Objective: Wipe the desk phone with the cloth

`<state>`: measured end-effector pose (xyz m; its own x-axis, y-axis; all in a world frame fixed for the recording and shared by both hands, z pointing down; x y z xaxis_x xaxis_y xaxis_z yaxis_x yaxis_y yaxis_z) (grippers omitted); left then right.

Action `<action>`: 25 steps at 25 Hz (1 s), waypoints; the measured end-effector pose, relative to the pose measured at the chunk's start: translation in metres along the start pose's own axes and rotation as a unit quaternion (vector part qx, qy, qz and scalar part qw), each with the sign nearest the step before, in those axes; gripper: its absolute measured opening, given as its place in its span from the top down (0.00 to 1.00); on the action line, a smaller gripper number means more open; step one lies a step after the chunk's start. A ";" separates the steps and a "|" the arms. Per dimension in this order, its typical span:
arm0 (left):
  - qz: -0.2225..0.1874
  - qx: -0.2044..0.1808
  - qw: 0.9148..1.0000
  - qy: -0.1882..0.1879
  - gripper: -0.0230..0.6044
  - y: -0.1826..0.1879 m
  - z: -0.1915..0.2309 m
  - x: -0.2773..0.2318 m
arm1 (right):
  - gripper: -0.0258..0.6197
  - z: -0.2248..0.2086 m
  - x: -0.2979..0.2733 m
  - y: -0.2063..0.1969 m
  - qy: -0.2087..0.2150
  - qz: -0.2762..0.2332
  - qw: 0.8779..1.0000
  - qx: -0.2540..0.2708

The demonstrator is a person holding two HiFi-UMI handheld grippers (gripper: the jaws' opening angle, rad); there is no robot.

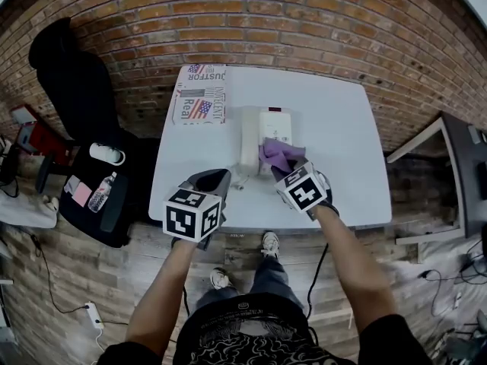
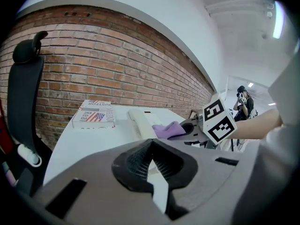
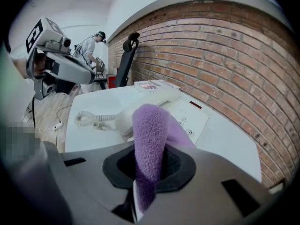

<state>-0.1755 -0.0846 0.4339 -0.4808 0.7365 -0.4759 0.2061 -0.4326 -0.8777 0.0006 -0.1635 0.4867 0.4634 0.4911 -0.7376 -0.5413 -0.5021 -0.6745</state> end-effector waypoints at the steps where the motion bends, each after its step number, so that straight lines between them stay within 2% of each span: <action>1: -0.001 -0.001 1.000 -0.002 0.95 0.000 0.000 0.001 | 0.89 0.002 0.001 -0.002 0.000 0.002 1.000 -0.001; 18: -0.004 -0.021 0.999 -0.026 0.95 -0.009 -0.006 0.023 | 0.89 0.026 0.016 -0.030 -0.001 0.028 1.000 -0.012; 25: -0.001 -0.026 0.999 -0.034 0.95 -0.013 -0.008 0.027 | 0.89 0.031 0.026 -0.033 -0.012 0.023 0.999 -0.023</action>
<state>-0.1844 -0.0549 0.4315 -0.5380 0.6997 -0.4700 0.2474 -0.4019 -0.8816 0.0092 -0.1124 0.4913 0.4213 0.4844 -0.7667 -0.5280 -0.5564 -0.6416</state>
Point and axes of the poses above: the fingertips, and each gripper's own axes: x backward along the fingers, z to its left, y out of its top, the point moved 7 cm from there along x, backward along the fingers, and after that the axes turned 13 degrees about -x, right-handed, at the moved point
